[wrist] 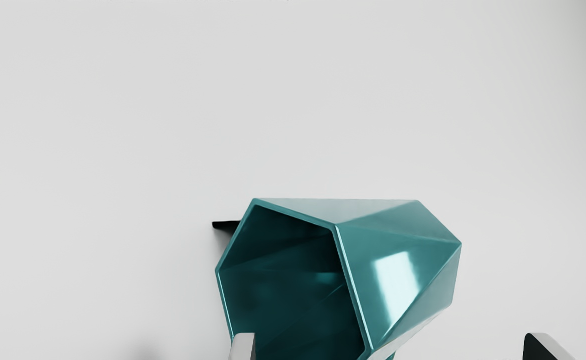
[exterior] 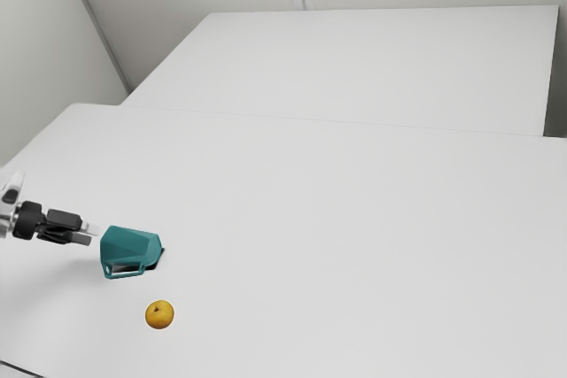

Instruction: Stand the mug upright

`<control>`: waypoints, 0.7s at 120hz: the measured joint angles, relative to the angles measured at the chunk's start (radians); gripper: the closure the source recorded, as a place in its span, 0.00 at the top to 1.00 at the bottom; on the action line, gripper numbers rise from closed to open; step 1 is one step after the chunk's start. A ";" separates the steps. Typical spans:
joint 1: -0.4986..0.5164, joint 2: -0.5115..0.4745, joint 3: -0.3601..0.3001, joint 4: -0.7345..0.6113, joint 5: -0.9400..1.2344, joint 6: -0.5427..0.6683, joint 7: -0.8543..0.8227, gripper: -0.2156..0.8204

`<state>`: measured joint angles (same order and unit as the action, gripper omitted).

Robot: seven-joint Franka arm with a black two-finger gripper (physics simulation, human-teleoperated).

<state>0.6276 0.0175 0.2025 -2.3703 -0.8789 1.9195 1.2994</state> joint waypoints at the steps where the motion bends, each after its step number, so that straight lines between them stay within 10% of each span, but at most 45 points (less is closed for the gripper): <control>1: 0.000 0.001 0.000 0.000 -0.001 0.000 0.002 0.77; 84: -0.051 0.015 0.000 -0.032 -0.028 -0.005 0.056 0.77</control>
<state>0.5762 0.0320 0.2025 -2.4027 -0.9065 1.9142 1.3556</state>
